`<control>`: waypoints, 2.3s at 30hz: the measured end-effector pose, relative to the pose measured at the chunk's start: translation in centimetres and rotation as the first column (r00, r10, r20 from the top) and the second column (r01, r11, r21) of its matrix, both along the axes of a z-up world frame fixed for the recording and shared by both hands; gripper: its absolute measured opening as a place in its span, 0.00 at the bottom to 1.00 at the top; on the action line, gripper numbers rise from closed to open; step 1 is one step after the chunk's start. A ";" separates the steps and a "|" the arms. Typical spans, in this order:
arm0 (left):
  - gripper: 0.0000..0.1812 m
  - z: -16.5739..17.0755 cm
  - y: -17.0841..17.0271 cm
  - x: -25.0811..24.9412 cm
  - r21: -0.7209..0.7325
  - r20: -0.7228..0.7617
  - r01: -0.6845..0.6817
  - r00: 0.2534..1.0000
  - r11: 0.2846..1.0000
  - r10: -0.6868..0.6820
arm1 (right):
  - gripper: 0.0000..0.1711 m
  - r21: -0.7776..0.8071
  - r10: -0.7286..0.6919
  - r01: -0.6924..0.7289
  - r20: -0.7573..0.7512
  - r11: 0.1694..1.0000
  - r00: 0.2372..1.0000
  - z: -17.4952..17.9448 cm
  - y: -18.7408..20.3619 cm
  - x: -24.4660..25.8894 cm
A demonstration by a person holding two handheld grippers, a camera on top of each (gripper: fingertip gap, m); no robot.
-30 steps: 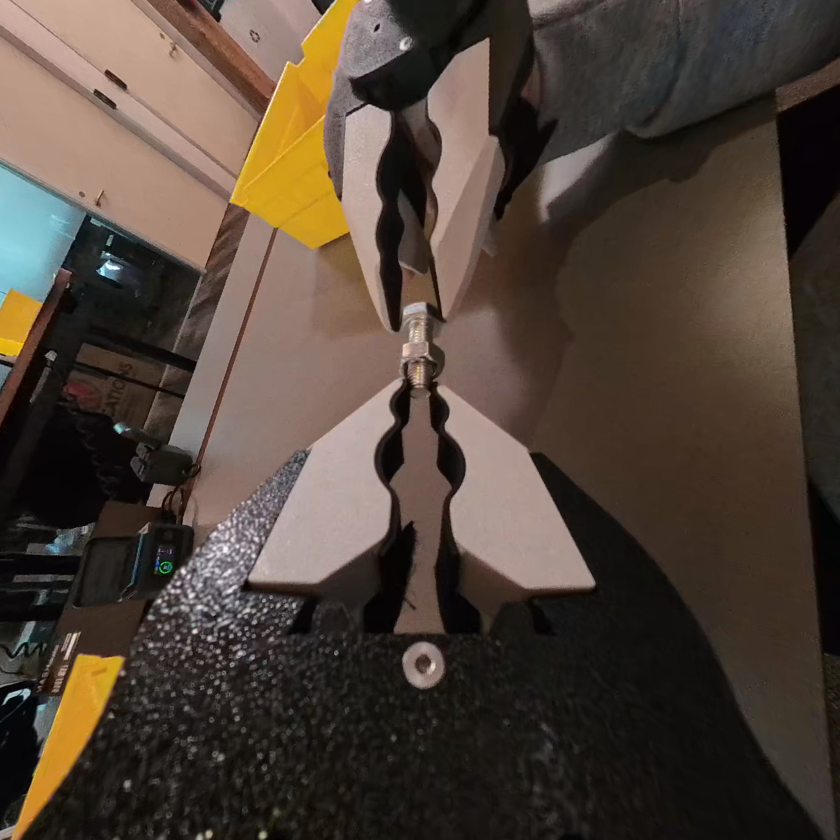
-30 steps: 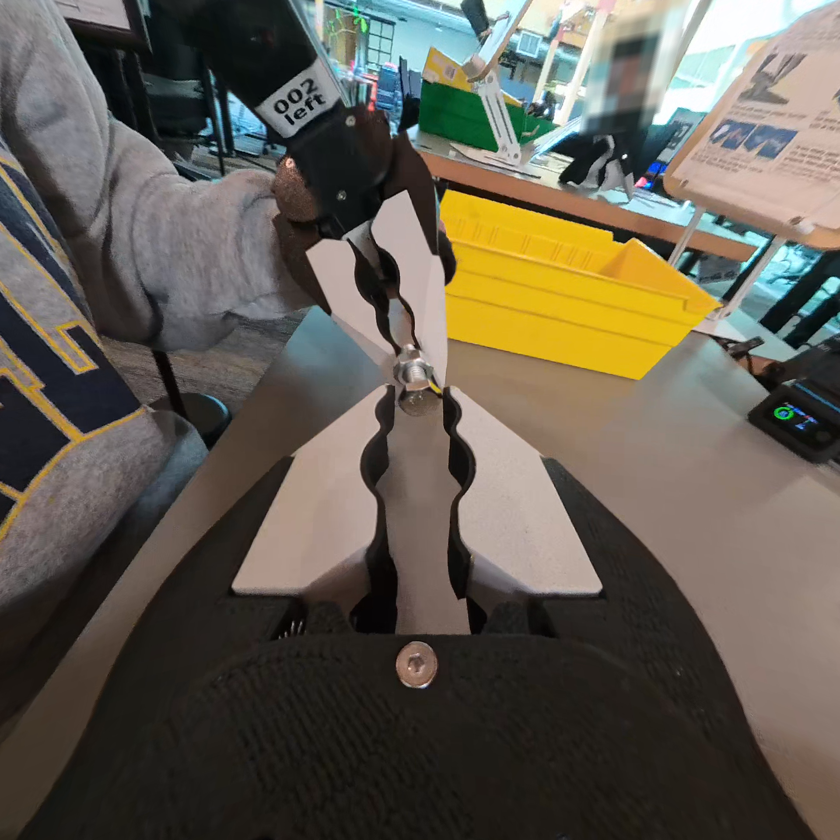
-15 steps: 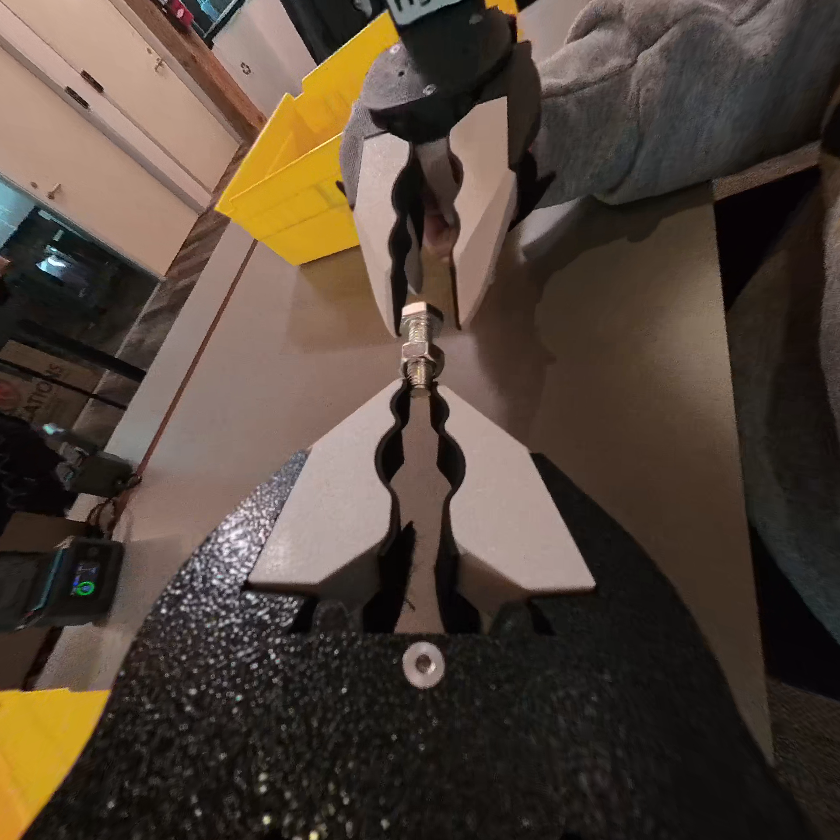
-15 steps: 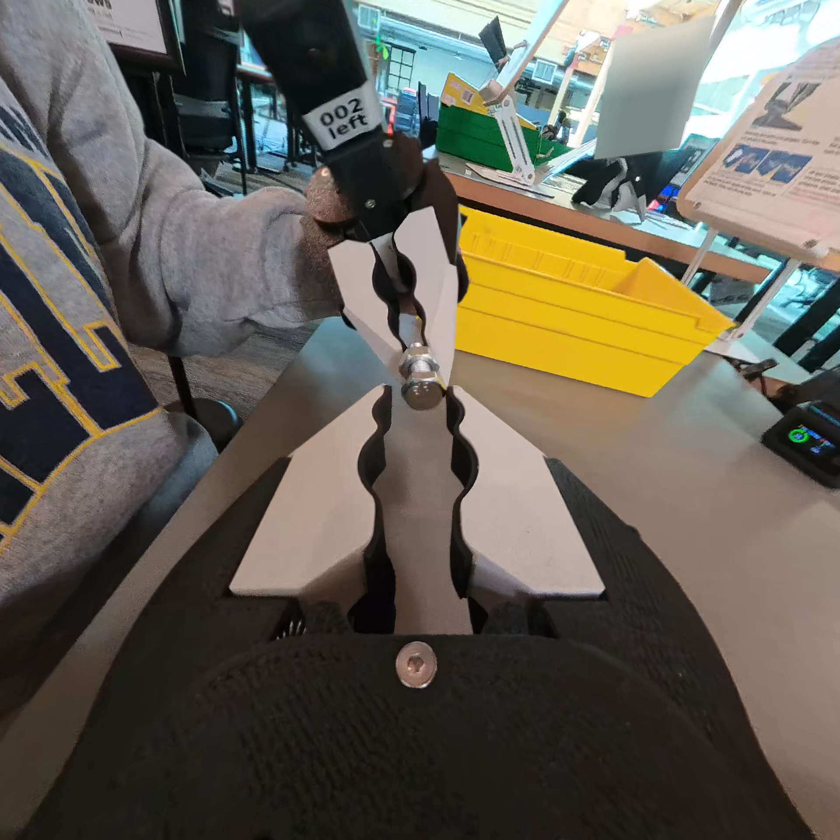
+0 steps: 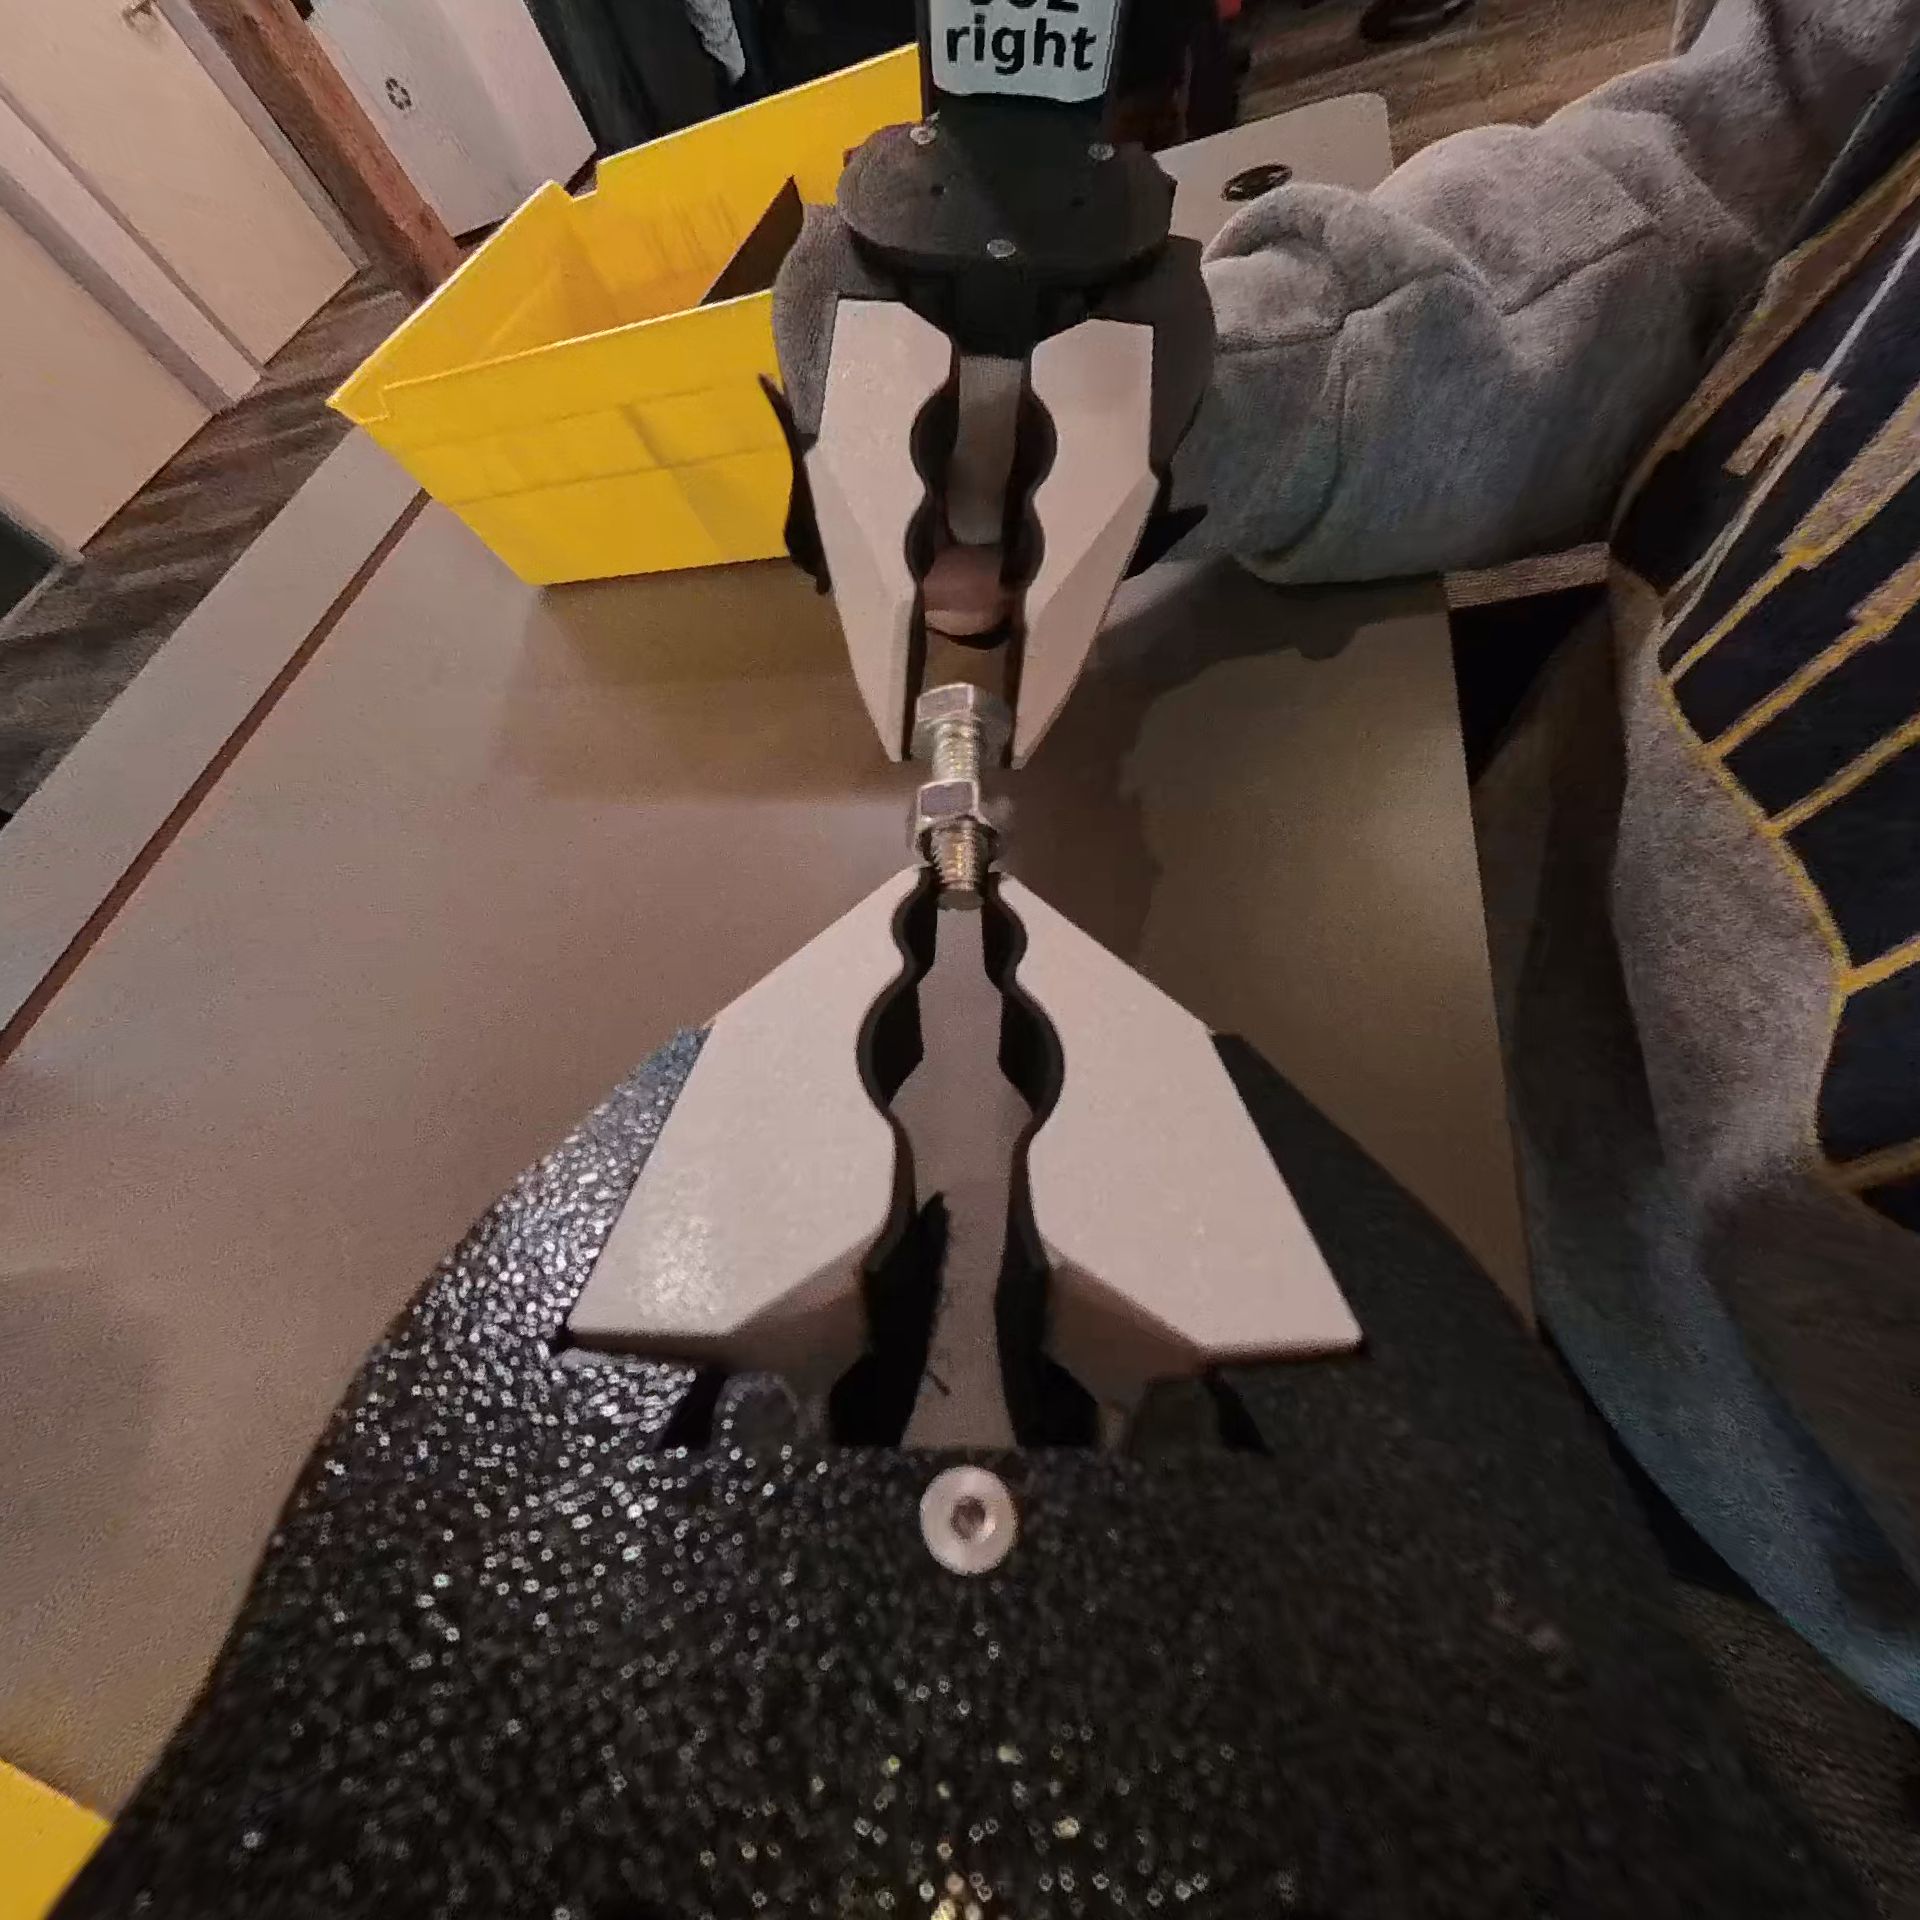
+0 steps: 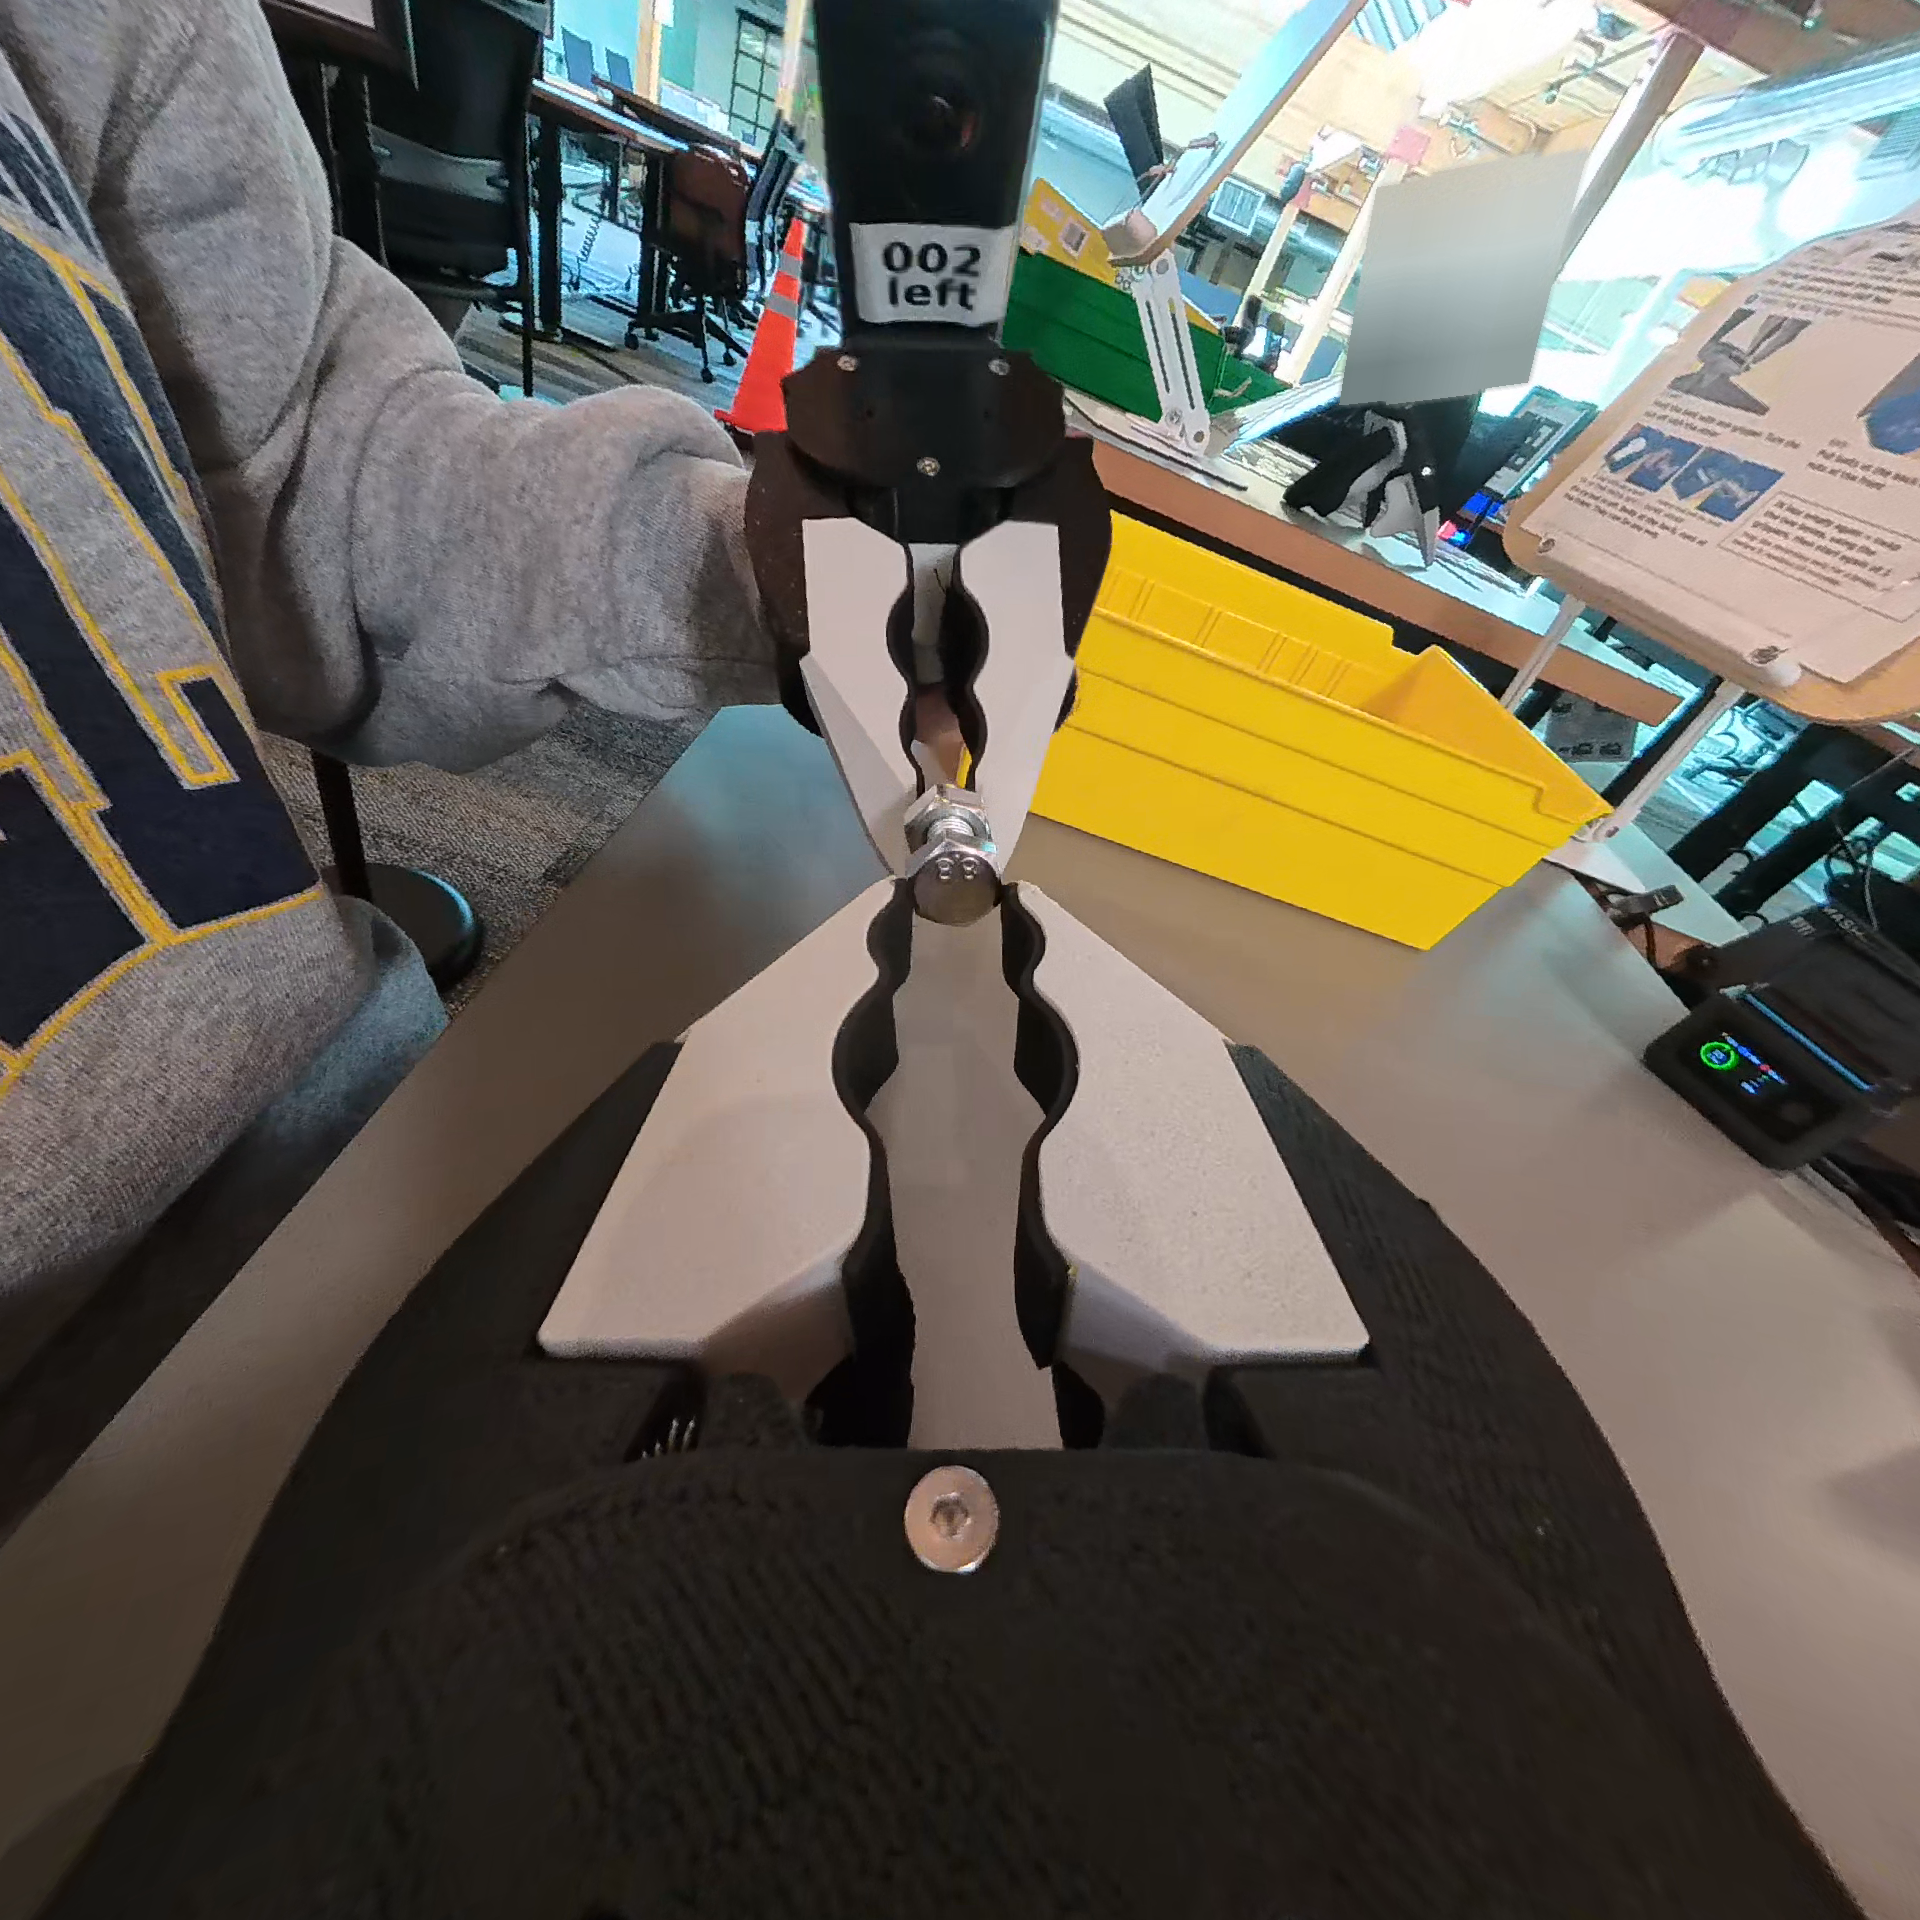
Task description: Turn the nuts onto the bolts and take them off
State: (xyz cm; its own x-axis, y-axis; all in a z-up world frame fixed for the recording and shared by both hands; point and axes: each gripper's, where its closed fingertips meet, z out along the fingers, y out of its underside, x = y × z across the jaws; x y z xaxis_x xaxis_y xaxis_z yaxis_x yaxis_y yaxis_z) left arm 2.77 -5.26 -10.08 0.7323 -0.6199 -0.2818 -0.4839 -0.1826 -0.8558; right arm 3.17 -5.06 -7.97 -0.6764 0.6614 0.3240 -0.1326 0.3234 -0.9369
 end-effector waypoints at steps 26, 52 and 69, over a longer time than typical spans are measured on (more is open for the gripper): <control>0.24 1.8 -1.0 1.5 0.150 -0.013 0.092 0.996 0.984 -0.091 | 0.09 -0.060 0.006 -0.006 0.006 0.998 1.000 0.6 0.3 0.1; 0.34 3.0 -0.3 2.8 0.349 0.040 0.034 0.998 0.937 -0.051 | 0.09 -0.197 0.010 -0.015 -0.027 0.980 1.000 2.6 0.9 0.5; 0.32 0.5 0.9 2.2 0.227 0.063 -0.027 0.998 0.974 0.012 | 0.08 -0.288 0.053 -0.070 -0.066 0.955 0.996 4.1 0.8 1.3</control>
State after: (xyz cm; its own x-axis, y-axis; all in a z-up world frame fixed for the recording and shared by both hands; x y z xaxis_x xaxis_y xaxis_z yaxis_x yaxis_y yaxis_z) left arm 4.99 -4.40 -9.61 0.7638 -0.5301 -0.3681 -0.4276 0.0115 -0.9039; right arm 4.46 -4.27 -3.82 -0.7047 0.6904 0.1637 -0.1996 0.0285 -0.9795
